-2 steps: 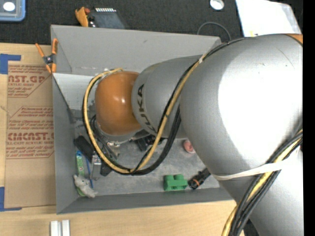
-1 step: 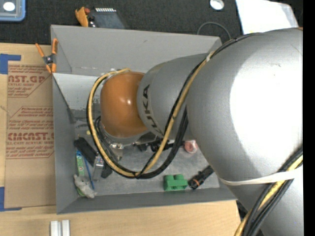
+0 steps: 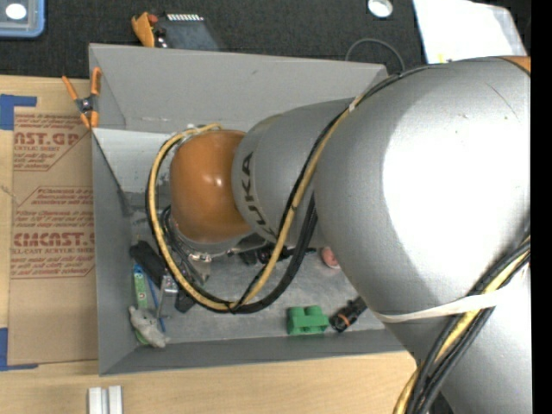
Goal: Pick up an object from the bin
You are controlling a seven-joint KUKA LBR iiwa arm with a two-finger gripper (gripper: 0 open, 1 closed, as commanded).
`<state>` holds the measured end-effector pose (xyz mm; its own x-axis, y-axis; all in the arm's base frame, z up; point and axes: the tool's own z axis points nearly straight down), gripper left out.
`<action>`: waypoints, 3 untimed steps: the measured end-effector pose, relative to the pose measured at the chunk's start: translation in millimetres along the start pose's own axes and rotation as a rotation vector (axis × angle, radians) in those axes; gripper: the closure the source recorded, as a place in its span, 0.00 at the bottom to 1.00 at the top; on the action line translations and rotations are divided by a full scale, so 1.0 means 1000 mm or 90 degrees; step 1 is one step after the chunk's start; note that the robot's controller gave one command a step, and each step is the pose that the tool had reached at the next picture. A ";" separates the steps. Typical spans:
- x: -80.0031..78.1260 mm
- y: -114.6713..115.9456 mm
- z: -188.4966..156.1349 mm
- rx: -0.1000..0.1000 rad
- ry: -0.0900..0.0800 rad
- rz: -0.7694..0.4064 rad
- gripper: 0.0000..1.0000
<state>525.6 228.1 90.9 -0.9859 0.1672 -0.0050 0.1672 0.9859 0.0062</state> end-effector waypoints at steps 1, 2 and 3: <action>-0.016 -0.005 0.017 0.001 0.001 0.162 0.00; -0.003 -0.001 0.012 0.002 0.003 -0.002 1.00; -0.003 -0.001 0.012 0.002 0.003 -0.003 1.00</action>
Offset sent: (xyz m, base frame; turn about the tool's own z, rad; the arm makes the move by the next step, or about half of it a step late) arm 0.0030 -0.0022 -0.0119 -0.0036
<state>528.5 226.2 78.5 -0.9866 0.1633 0.0001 0.1633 0.9866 0.0037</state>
